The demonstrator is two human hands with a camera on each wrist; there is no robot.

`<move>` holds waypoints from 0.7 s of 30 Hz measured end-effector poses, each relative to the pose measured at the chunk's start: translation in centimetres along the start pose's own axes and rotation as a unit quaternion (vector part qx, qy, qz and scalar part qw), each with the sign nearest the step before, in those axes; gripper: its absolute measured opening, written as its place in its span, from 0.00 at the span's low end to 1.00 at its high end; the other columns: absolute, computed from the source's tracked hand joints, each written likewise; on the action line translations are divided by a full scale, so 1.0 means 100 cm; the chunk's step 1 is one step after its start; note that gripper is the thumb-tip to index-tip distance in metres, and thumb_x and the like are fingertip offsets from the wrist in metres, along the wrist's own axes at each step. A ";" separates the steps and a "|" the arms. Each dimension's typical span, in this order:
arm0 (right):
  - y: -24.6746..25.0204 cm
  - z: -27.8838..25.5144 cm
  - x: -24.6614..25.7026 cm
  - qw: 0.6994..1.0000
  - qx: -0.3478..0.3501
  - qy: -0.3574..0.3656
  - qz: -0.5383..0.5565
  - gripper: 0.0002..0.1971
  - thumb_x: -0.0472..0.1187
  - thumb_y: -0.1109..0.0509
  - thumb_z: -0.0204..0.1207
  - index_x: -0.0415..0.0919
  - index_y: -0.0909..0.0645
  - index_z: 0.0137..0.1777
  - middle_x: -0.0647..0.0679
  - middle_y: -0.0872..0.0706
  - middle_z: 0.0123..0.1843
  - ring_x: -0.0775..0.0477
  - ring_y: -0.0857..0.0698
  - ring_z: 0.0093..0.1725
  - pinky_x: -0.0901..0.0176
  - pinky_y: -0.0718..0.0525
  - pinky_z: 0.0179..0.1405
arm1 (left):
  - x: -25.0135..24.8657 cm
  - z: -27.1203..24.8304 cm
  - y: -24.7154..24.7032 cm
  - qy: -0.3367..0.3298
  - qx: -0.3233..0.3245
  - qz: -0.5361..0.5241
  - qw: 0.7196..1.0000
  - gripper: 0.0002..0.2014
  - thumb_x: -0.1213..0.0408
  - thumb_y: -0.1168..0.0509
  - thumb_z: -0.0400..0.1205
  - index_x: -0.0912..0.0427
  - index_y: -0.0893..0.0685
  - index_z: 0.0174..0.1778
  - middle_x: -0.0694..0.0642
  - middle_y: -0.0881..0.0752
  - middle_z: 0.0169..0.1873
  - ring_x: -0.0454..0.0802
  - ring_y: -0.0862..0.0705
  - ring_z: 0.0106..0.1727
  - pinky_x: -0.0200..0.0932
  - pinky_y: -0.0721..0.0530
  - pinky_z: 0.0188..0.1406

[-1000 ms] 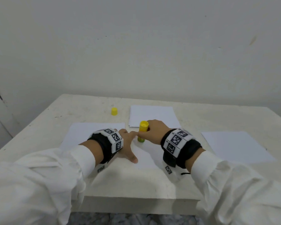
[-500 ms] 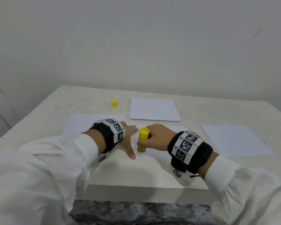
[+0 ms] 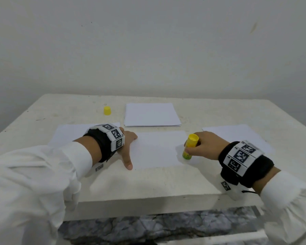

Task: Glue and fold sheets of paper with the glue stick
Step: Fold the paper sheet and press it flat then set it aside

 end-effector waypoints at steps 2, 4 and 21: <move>0.005 0.001 -0.008 1.000 0.004 -0.010 -0.003 0.14 0.46 0.28 0.73 0.36 0.15 0.53 0.42 0.13 0.52 0.44 0.16 0.52 0.51 0.19 0.53 | -0.003 0.000 0.002 -0.010 -0.001 0.010 1.000 0.65 0.32 0.21 0.54 0.44 0.50 0.83 0.48 0.39 0.80 0.56 0.42 0.80 0.60 0.40 0.78; 0.013 0.008 -0.012 1.000 0.001 -0.016 0.003 0.15 0.46 0.28 0.74 0.35 0.15 0.53 0.41 0.13 0.51 0.42 0.15 0.52 0.51 0.19 0.52 | -0.006 0.001 0.002 -0.013 0.006 0.028 1.000 0.64 0.32 0.21 0.54 0.40 0.51 0.82 0.49 0.40 0.80 0.57 0.43 0.80 0.61 0.41 0.78; 0.031 0.091 -0.021 0.999 -0.029 -0.042 0.006 0.10 0.45 0.32 0.76 0.40 0.23 0.39 0.43 0.18 0.41 0.44 0.21 0.41 0.58 0.25 0.40 | -0.072 0.015 0.047 -0.031 -0.050 -0.028 0.998 0.54 0.34 0.25 0.63 0.48 0.43 0.82 0.51 0.39 0.80 0.55 0.38 0.79 0.52 0.38 0.77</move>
Point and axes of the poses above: each hand's wrist, its own z-axis towards the middle knuckle, its own y-axis out of the back of the hand, x = y × z, the point moved 8 cm from there along z, towards the middle knuckle
